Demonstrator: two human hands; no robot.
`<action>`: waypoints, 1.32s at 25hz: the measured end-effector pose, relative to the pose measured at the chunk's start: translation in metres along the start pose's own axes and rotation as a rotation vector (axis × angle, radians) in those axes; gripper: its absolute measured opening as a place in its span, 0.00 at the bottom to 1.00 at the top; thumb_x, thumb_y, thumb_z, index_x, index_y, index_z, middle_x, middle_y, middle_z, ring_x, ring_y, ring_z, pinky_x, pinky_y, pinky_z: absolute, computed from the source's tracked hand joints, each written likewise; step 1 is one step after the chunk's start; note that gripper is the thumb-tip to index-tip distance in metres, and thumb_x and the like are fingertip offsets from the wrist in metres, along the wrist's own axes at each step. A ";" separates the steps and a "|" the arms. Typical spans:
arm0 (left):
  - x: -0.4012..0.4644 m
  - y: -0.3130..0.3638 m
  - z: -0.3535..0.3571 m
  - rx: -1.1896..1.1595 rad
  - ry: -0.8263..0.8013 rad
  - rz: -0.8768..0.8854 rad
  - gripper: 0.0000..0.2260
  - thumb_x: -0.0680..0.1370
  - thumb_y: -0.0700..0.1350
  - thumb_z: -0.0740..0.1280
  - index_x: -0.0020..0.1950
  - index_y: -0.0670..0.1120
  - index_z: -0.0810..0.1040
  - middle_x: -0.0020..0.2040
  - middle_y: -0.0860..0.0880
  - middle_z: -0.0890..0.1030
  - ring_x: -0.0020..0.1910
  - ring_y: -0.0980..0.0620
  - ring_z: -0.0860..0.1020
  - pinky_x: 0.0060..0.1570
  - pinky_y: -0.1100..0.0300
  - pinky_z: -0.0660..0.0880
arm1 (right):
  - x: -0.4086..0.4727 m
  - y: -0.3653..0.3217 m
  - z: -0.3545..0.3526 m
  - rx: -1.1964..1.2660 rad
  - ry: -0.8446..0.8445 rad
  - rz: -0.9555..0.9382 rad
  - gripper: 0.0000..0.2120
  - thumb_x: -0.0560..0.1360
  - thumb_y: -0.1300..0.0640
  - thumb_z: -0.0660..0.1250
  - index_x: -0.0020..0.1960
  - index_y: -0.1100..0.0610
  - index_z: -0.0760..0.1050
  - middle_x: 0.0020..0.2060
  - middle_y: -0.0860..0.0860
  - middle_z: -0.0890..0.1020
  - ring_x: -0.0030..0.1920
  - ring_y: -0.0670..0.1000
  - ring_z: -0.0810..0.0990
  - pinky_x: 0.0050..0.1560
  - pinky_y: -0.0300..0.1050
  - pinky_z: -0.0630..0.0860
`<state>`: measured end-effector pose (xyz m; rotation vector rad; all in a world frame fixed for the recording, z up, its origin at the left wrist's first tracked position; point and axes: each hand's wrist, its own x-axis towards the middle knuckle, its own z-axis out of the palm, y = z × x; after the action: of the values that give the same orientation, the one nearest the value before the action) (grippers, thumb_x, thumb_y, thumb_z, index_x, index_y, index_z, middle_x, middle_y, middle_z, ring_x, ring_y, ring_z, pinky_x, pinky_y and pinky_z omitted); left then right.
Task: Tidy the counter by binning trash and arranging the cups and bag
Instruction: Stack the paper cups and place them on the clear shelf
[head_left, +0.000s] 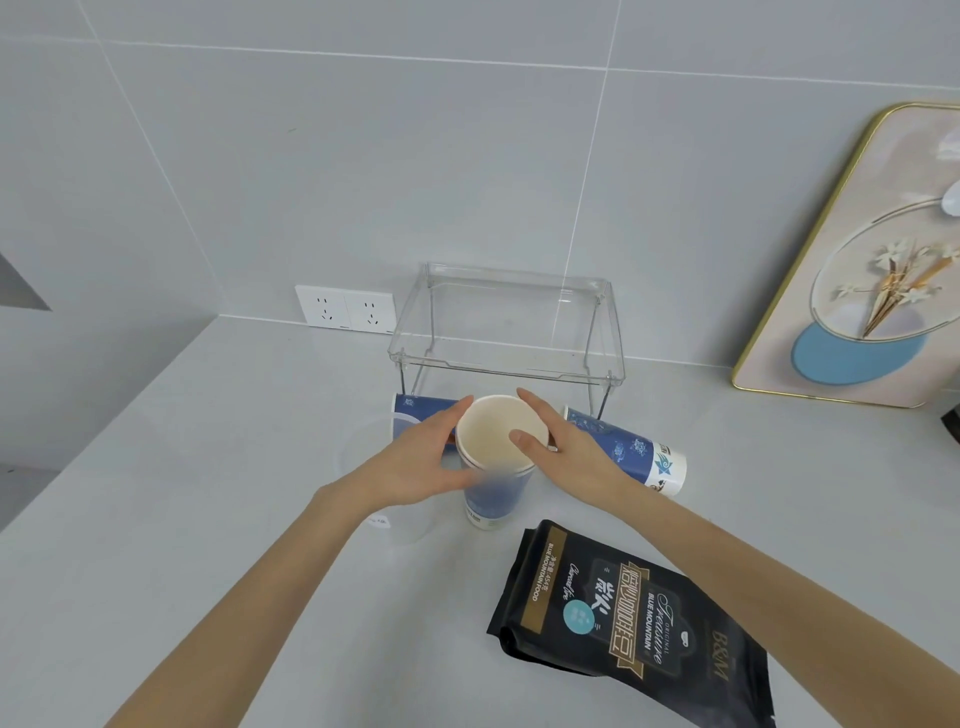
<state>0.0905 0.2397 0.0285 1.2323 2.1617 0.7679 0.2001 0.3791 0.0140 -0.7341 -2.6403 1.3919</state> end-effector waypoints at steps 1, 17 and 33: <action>0.000 -0.001 0.001 0.002 0.025 -0.001 0.34 0.72 0.46 0.69 0.73 0.50 0.55 0.66 0.49 0.71 0.55 0.59 0.69 0.51 0.73 0.64 | 0.000 0.000 0.001 0.020 -0.011 0.008 0.28 0.78 0.51 0.58 0.73 0.48 0.48 0.69 0.55 0.69 0.65 0.57 0.70 0.65 0.48 0.68; 0.017 0.036 -0.106 -0.186 0.341 0.117 0.26 0.71 0.45 0.70 0.67 0.50 0.66 0.57 0.53 0.75 0.54 0.54 0.75 0.51 0.63 0.72 | 0.038 -0.089 -0.061 0.123 0.101 -0.219 0.38 0.70 0.54 0.71 0.73 0.52 0.52 0.68 0.51 0.69 0.63 0.51 0.72 0.63 0.46 0.72; 0.151 -0.007 -0.189 -0.250 0.422 0.062 0.24 0.73 0.44 0.68 0.67 0.52 0.67 0.66 0.54 0.74 0.52 0.54 0.78 0.51 0.66 0.68 | 0.206 -0.119 -0.076 0.098 0.215 -0.191 0.37 0.72 0.54 0.69 0.73 0.55 0.52 0.70 0.52 0.68 0.68 0.53 0.69 0.62 0.43 0.67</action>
<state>-0.1096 0.3303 0.1303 1.0836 2.2622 1.3828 -0.0065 0.4709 0.1206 -0.5683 -2.3896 1.3014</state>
